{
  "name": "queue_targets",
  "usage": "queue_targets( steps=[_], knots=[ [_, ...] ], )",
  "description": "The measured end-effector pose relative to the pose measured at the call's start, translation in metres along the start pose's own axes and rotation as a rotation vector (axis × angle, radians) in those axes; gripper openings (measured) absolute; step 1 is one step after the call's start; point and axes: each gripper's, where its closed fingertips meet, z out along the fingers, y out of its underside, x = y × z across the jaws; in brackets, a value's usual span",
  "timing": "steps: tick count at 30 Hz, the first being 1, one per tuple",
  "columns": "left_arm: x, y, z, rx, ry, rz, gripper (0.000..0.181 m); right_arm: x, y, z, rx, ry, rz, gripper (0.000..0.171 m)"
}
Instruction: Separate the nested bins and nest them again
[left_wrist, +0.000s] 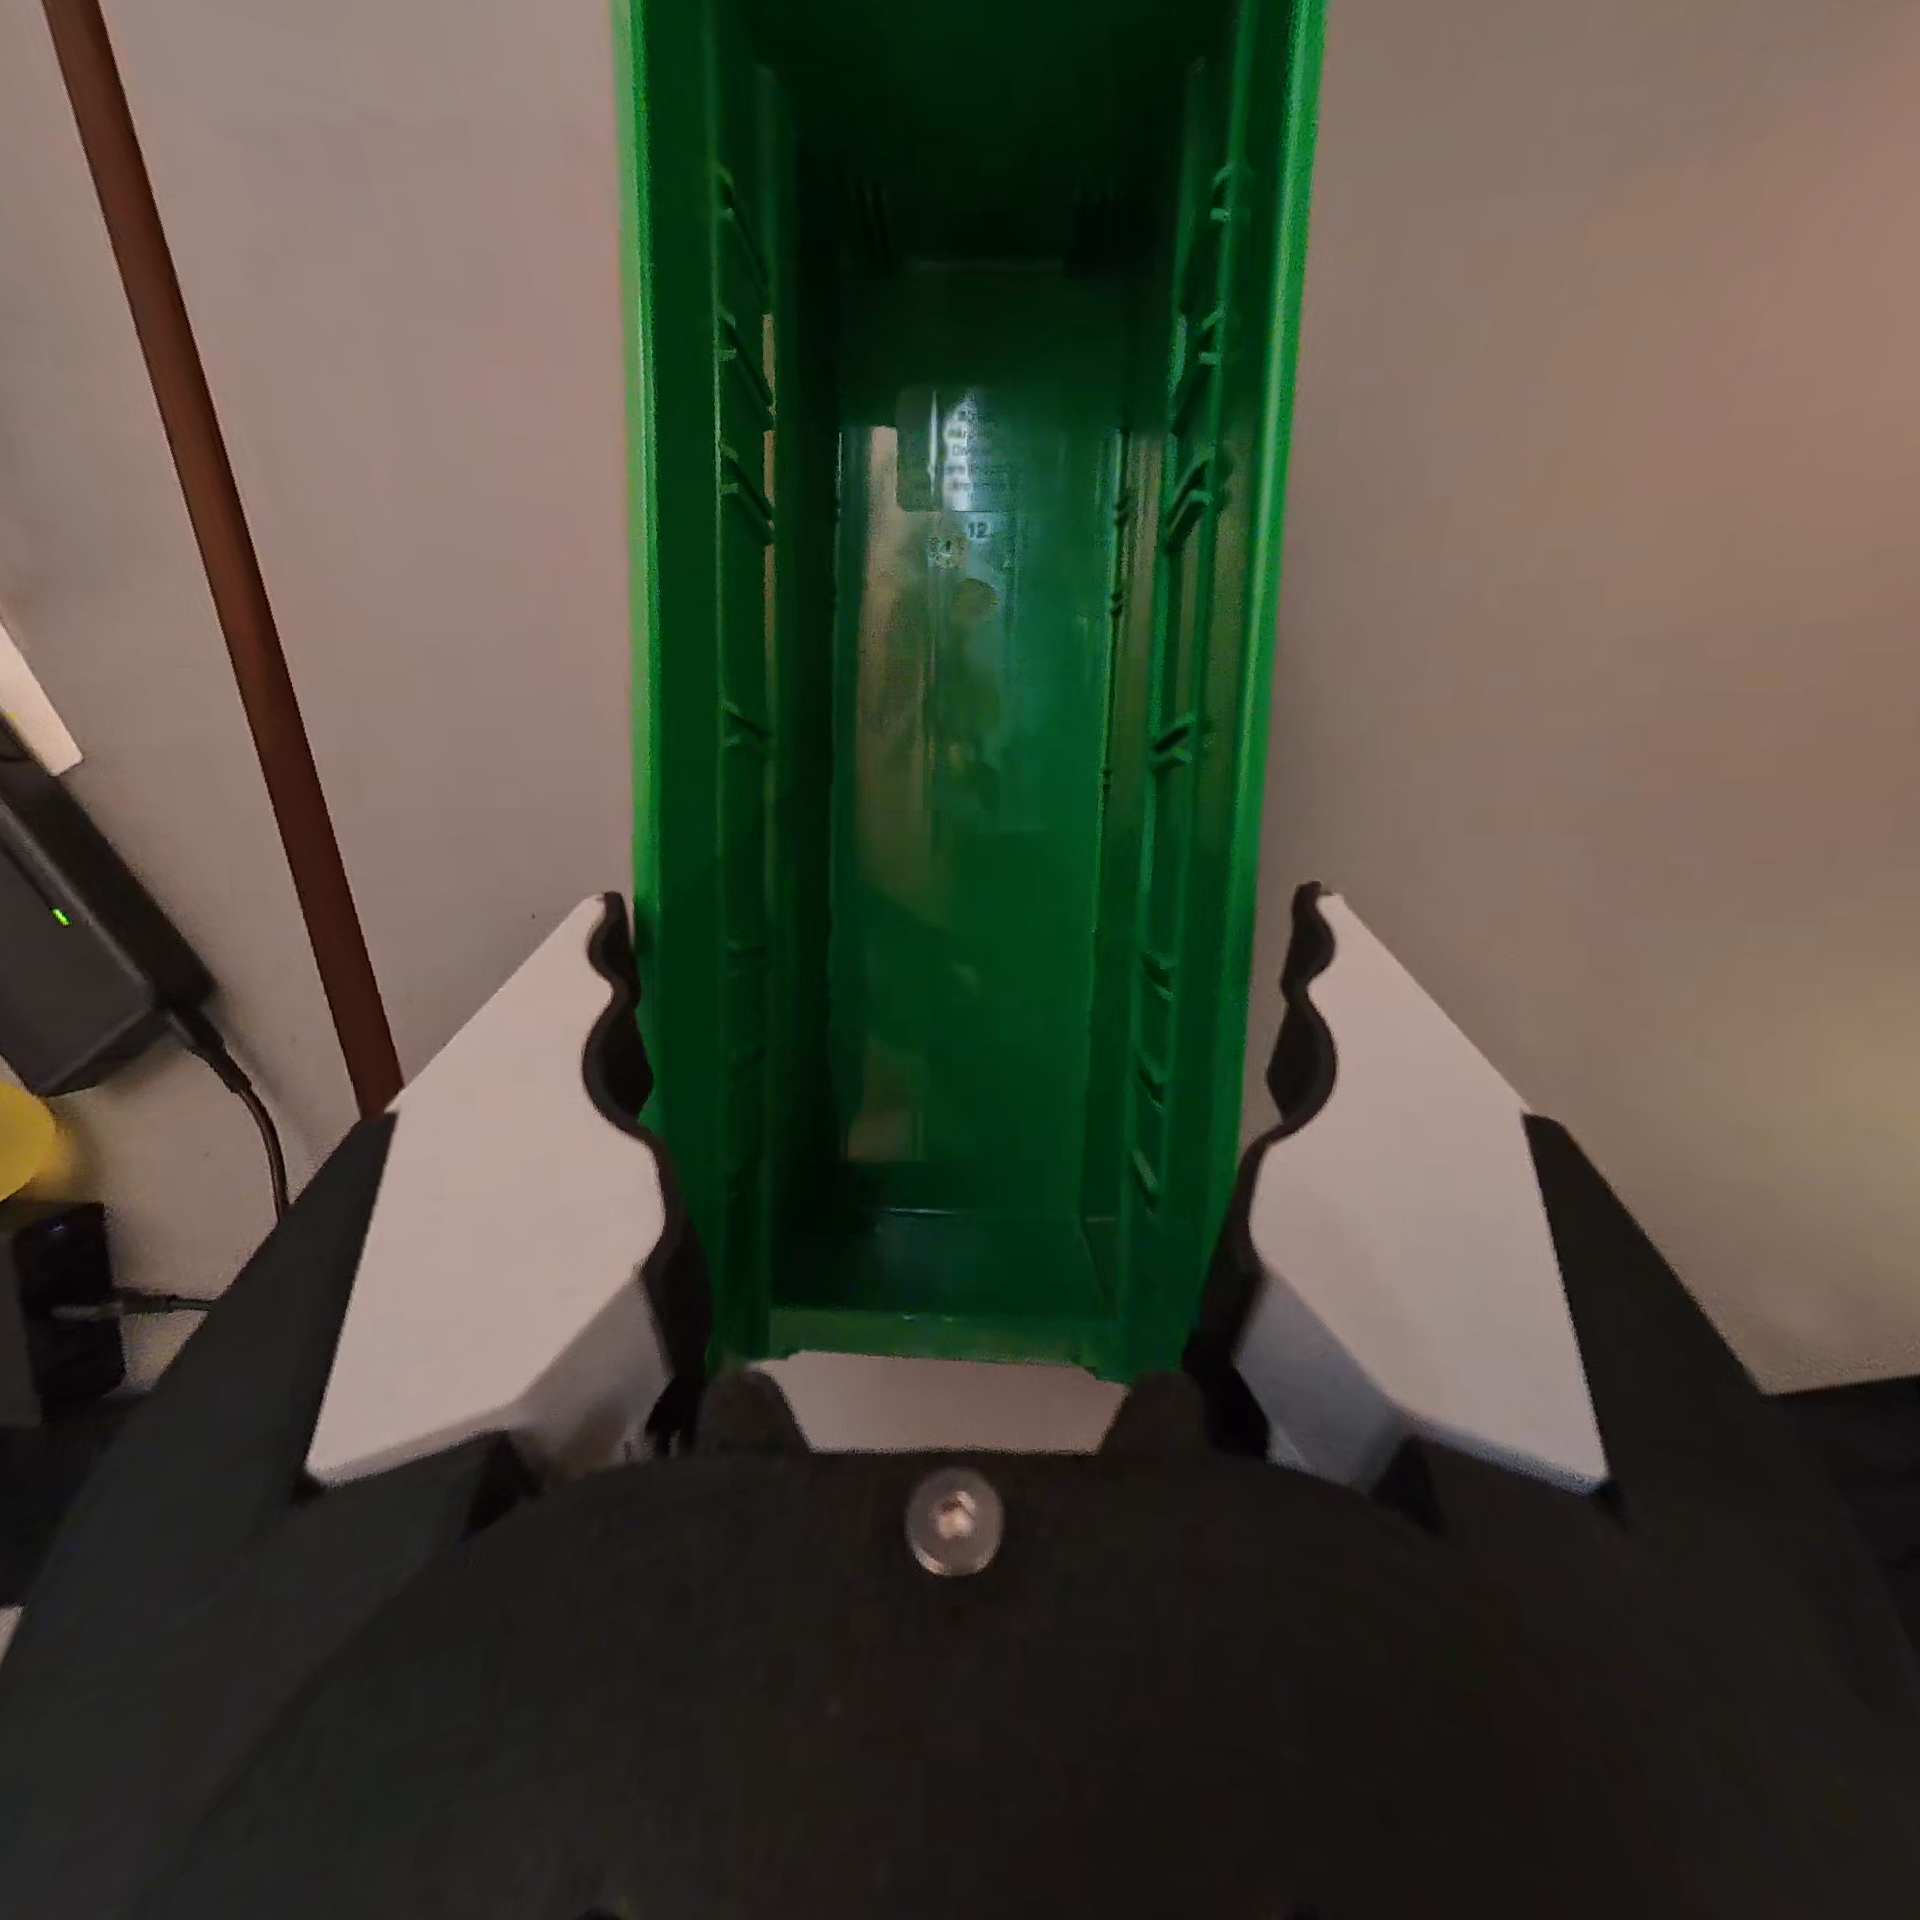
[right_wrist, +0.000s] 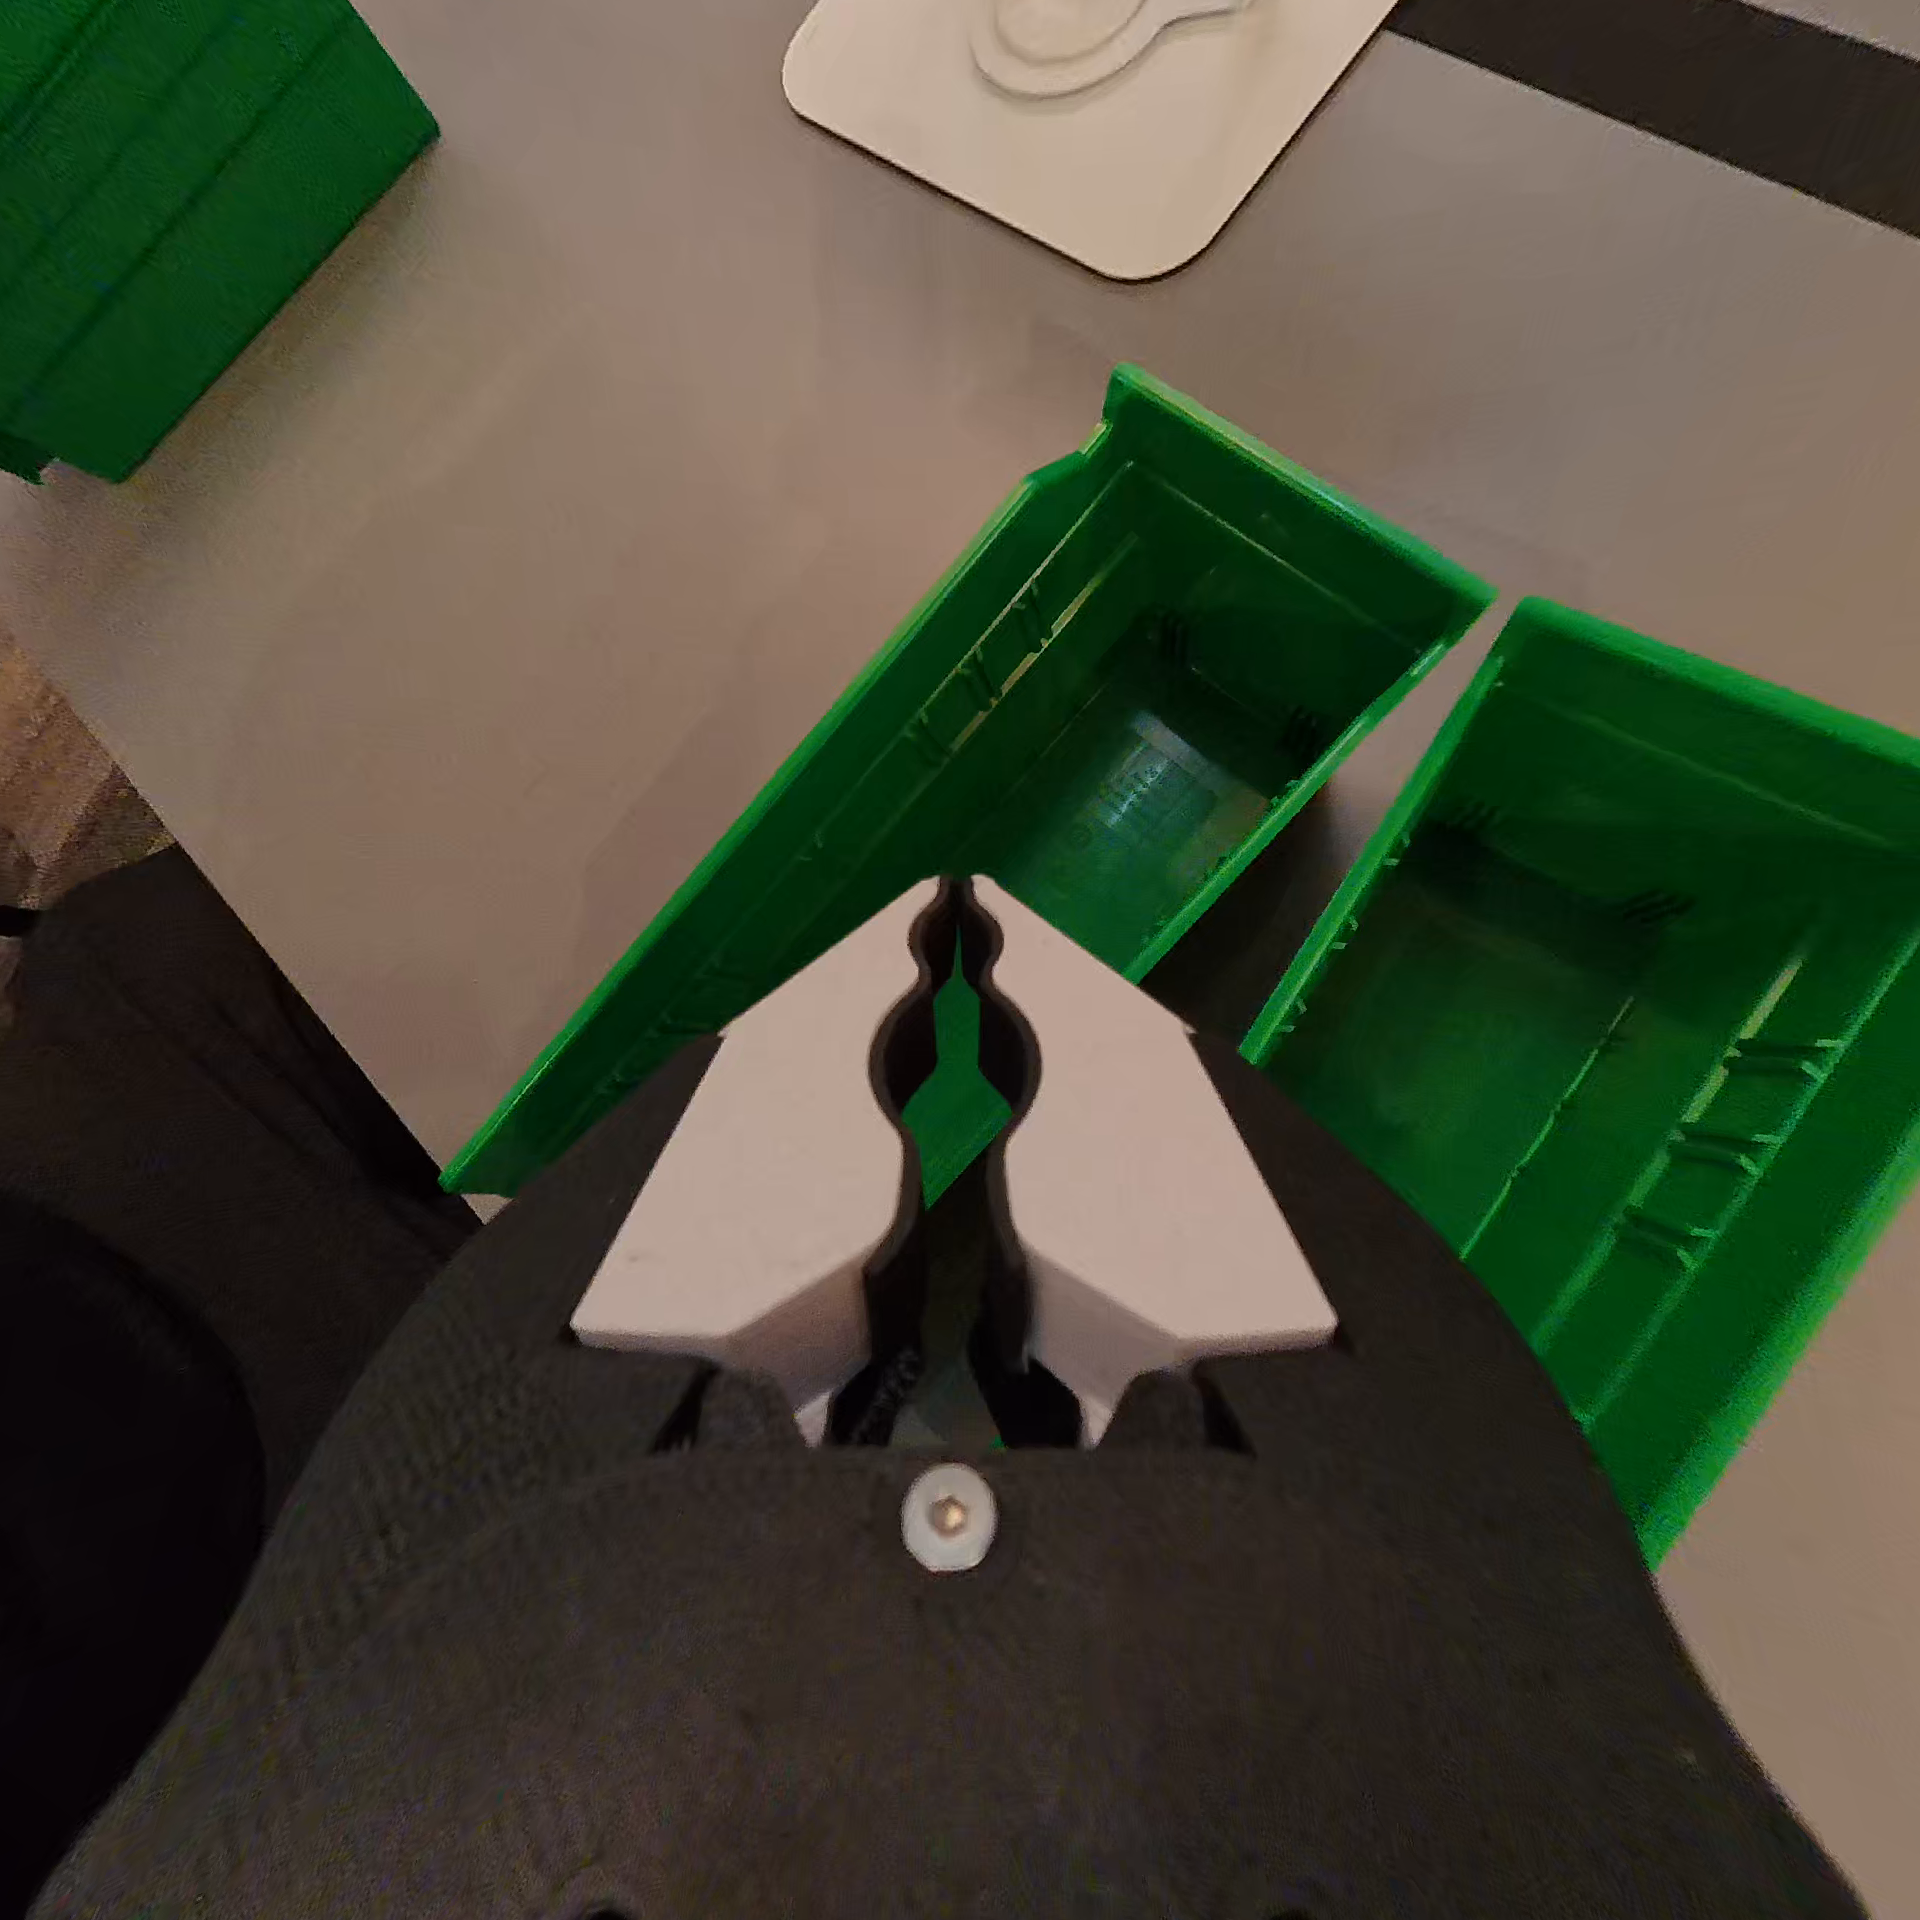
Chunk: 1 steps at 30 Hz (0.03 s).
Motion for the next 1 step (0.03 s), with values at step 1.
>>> queue_targets(
  steps=[1],
  knots=[
    [-0.0022,-0.0002,0.0029,-0.008,-0.005,0.004,0.119,0.0003,0.0013,0.0018,-0.006,-0.001,0.001,0.0]
  ],
)
